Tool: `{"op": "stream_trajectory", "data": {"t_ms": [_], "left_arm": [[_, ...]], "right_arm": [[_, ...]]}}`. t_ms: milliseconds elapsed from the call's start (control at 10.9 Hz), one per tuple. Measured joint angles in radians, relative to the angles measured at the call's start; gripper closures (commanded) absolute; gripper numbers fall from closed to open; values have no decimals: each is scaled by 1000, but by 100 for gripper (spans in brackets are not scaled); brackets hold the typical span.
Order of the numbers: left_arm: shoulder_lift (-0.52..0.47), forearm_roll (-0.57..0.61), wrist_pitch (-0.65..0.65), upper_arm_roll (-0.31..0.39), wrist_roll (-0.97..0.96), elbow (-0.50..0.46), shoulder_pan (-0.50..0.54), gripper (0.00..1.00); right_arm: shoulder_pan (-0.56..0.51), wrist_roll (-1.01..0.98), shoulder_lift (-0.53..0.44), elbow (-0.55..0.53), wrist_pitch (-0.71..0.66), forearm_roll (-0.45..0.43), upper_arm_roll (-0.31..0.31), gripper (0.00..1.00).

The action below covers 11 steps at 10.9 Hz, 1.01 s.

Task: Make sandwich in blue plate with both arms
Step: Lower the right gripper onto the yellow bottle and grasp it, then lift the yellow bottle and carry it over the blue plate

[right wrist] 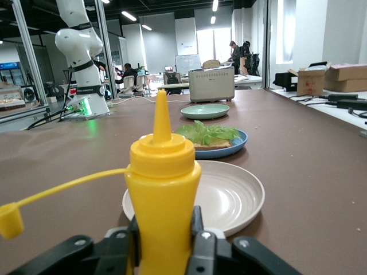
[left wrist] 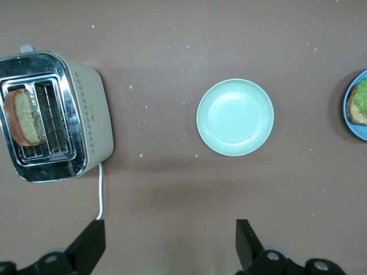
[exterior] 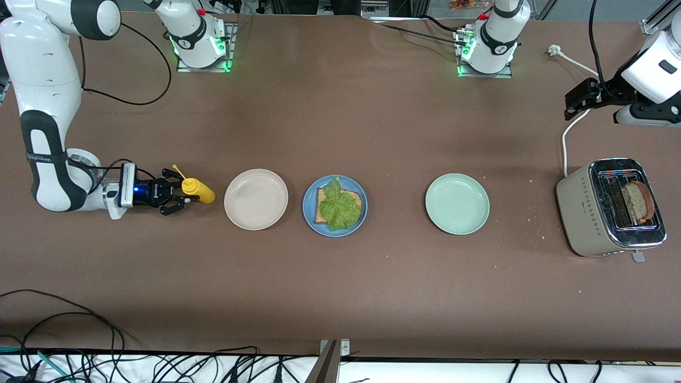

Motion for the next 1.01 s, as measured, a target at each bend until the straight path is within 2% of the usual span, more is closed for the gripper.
{"op": "stream_trajectory", "data": {"t_ms": [275,641,1007], "left_arm": [[0,0,0,-3,0,3,0,0],[0,0,0,-3,0,3,0,0],[0,0,0,-2,0,4,0,0]], "right_arm": [[5,133,-8,50,6,-24,-6,100],[77,494,-113,185,83,-256,-7,100],[249,849,-166,382,122,-531,-5,100]]}}
